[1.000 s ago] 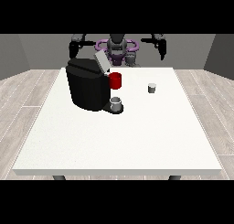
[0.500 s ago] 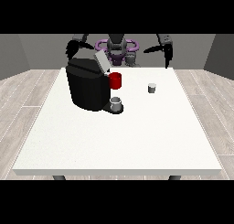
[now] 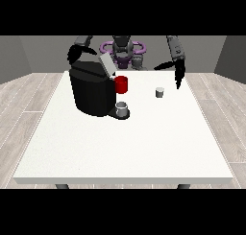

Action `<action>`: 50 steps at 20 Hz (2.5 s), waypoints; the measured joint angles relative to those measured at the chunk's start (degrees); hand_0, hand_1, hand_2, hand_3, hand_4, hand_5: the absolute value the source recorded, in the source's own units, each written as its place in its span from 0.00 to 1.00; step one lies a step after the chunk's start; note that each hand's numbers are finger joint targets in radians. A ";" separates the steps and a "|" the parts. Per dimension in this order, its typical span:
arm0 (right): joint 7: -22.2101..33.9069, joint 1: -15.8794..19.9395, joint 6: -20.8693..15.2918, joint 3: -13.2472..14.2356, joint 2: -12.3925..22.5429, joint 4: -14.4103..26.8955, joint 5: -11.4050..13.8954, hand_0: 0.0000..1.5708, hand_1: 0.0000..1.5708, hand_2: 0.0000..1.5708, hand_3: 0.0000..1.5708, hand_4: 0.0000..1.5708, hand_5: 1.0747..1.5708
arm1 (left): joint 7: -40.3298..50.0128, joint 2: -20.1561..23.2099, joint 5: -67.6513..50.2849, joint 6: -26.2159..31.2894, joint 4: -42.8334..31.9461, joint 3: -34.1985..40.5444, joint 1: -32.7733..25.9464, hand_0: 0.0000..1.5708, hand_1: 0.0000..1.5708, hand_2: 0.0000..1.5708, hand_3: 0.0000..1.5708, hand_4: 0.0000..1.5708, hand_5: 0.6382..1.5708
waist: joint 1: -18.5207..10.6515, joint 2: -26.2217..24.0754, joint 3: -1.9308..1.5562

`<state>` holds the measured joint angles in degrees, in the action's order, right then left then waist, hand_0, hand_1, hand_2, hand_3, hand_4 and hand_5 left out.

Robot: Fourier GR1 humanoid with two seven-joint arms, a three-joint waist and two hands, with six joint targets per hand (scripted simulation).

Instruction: Insert the coffee pod into the coffee machine and close the lid

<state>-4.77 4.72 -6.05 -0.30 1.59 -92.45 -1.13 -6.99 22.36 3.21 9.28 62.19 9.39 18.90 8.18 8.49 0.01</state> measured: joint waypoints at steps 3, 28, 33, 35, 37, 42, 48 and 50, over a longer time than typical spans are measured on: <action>0.79 0.33 0.16 -0.50 -0.34 -0.17 -0.13 0.00 0.00 0.00 0.00 0.21 1.00 | -0.86 0.43 1.51 -0.42 -4.88 0.30 2.21 0.00 0.00 0.00 0.00 0.00 1.00 | 0.58 0.75 0.01; 3.10 7.35 -2.58 2.32 0.88 10.73 1.72 0.00 0.00 0.00 0.00 0.30 1.00 | -4.00 0.78 20.70 -7.98 -22.00 -7.28 10.47 0.41 0.41 0.50 0.34 0.00 1.00 | -0.54 1.93 -0.03; 3.50 7.89 -2.76 2.13 0.65 11.73 1.98 0.00 0.00 0.00 0.00 0.33 1.00 | -4.96 -0.26 23.85 -11.58 -23.81 -7.77 12.40 0.44 0.44 0.54 0.41 0.18 1.00 | -0.38 1.55 -0.01; 3.86 7.94 -2.68 1.95 0.84 11.37 2.21 0.00 0.00 0.00 0.00 0.31 1.00 | -6.13 -0.73 24.89 -13.88 -25.03 -7.56 12.55 0.53 0.53 0.62 0.47 0.25 1.00 | -0.19 1.64 -0.01; 5.00 7.73 -3.09 0.81 0.23 9.50 2.78 0.00 0.00 0.00 0.00 0.33 1.00 | -7.92 -0.54 25.23 -15.86 -27.00 -6.54 13.13 0.53 0.53 0.62 0.48 0.24 1.00 | 0.66 2.18 -0.01; 4.01 6.90 -2.75 0.91 -0.20 9.40 1.80 0.00 0.00 0.00 0.00 0.32 1.00 | -9.05 0.05 28.06 -18.47 -28.82 -7.09 14.12 0.57 0.57 0.64 0.49 0.20 1.00 | 1.03 2.35 -0.06; 2.90 6.22 -3.31 0.84 -0.64 9.46 1.28 0.00 0.00 0.00 0.00 0.27 1.00 | -10.38 1.21 30.96 -19.34 -30.99 -7.74 15.32 0.81 0.81 0.89 0.87 0.32 1.00 | 1.14 2.66 -0.07; 2.53 6.24 -3.78 0.92 -0.45 10.10 1.01 0.00 0.00 0.00 0.00 0.26 1.00 | -11.27 1.07 31.21 -18.88 -31.08 -7.73 16.04 0.91 0.91 0.93 0.91 0.36 1.00 | 0.82 2.56 -0.04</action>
<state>-2.23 10.96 -9.83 0.63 1.14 -82.35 -0.11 -18.26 23.43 34.41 -9.61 31.10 1.66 34.95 9.00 11.06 -0.02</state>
